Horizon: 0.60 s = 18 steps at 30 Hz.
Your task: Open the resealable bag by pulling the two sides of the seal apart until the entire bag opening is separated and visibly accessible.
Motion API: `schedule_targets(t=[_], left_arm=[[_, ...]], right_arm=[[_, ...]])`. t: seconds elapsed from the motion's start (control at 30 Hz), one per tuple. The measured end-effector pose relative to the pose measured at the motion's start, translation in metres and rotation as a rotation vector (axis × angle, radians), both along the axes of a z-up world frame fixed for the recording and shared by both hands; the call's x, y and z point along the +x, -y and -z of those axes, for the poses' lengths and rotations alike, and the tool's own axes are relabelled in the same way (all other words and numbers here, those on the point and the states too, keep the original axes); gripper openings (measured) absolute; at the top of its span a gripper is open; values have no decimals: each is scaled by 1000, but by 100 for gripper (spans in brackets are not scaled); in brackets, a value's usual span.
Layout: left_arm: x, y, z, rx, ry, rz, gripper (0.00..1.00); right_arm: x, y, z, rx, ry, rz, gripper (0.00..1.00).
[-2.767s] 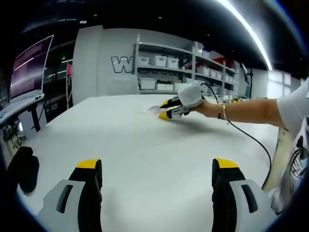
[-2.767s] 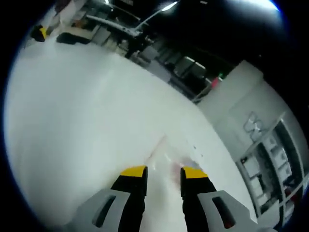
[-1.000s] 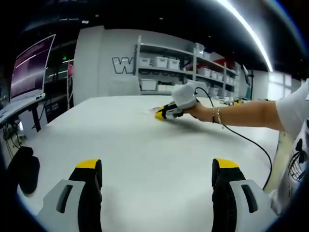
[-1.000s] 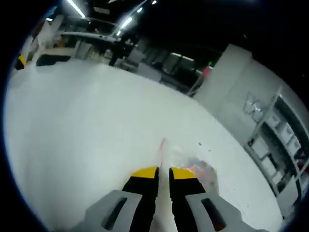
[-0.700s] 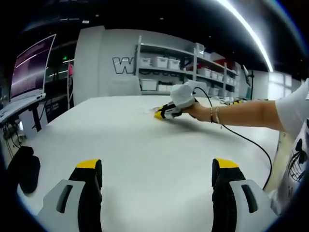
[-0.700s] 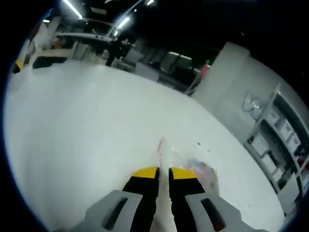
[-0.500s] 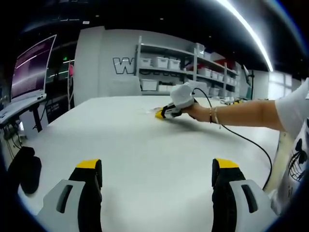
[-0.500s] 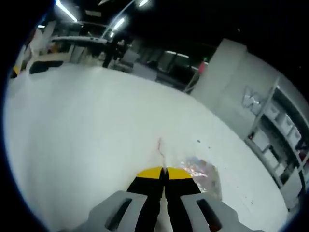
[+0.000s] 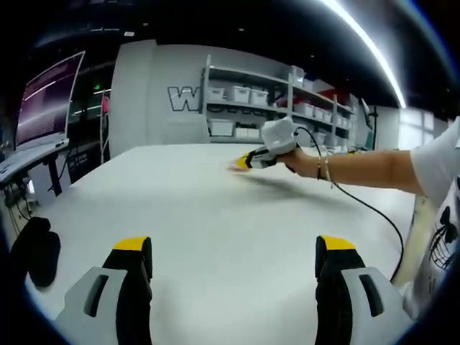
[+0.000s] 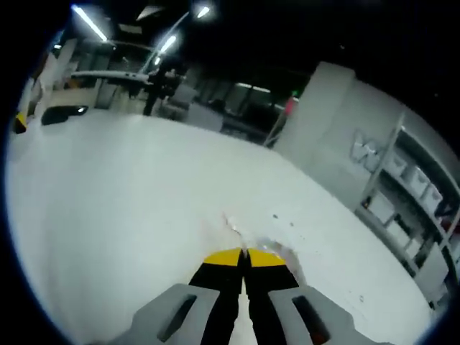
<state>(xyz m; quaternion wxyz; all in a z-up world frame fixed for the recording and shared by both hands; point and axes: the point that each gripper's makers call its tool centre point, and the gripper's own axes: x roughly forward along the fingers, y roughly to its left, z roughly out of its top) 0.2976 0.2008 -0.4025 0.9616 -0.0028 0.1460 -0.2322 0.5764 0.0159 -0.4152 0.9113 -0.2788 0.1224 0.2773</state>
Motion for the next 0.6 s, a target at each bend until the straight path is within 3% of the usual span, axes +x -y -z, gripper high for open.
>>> schedule_targets(t=[0.3, 0.6], left_arm=[[1, -2, -4, 3, 7, -3, 93], [1, -1, -6, 0, 11, 0, 93]], right_arm=[[-3, 1, -9, 24, 11, 14, 0], [10, 6, -24, 59, 25, 36, 0]])
